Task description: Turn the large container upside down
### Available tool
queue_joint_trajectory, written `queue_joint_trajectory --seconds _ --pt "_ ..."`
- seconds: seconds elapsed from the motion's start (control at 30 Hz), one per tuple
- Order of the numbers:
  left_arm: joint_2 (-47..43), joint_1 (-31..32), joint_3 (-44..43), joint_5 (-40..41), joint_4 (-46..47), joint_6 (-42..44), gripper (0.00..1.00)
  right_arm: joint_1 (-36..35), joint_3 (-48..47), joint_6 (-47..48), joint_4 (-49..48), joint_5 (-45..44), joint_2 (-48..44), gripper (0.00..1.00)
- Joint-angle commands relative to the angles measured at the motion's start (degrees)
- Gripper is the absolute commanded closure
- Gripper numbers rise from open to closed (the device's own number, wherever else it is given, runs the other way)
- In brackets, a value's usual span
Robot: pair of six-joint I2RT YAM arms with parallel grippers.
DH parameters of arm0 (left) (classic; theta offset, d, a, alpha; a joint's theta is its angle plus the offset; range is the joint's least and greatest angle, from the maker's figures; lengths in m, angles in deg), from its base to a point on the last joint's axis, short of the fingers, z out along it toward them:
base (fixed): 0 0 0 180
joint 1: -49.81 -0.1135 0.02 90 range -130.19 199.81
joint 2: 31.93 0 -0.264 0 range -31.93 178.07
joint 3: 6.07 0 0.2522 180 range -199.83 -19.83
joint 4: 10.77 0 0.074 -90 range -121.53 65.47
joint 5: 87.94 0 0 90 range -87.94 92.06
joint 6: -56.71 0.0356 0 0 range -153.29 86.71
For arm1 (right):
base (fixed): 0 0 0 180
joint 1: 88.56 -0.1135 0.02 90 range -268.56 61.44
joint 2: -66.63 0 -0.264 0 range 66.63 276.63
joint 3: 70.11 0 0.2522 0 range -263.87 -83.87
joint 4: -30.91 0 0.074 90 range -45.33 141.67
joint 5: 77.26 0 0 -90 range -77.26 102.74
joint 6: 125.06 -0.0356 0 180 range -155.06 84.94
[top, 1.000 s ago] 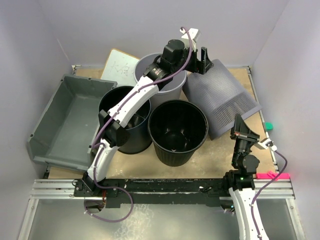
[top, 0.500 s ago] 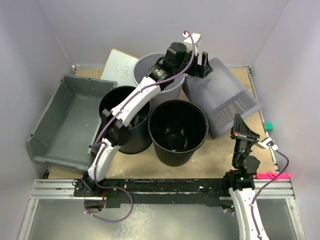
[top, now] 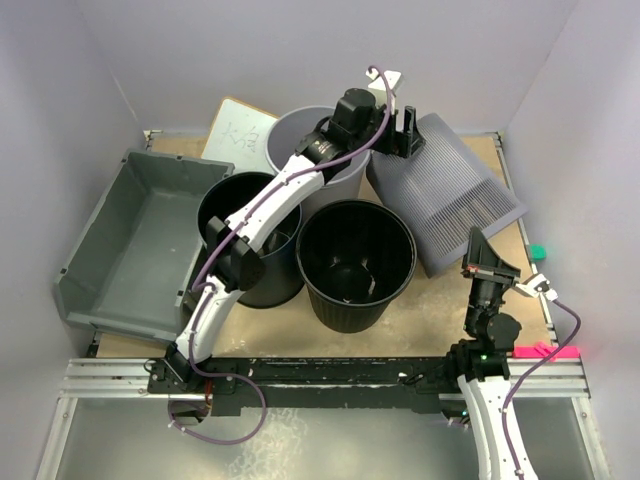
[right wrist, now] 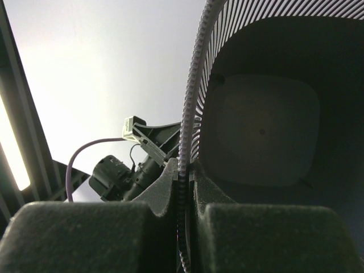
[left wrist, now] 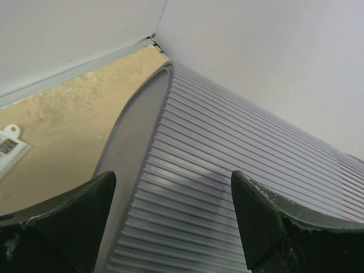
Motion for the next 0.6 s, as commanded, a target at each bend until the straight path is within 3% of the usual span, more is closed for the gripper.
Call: queue_joint_trajectory --seconds 0.0,0.27,0.57 --pt "-0.05 -0.48 -0.15 -6.43 4.93 -2.55 0.21 -0.12 -1.05 -2.02 -14.01 2.39 -1.56 1.0" --pt "0.39 -0.6 -0.59 -17.84 3.93 -2.98 0.22 -0.12 0.71 -1.52 -12.48 1.9 -1.56 1.0" --pt "1.72 0.41 2.17 -29.54 13.72 -12.71 0.24 -0.12 4.42 0.5 -14.48 1.11 2.38 1.0"
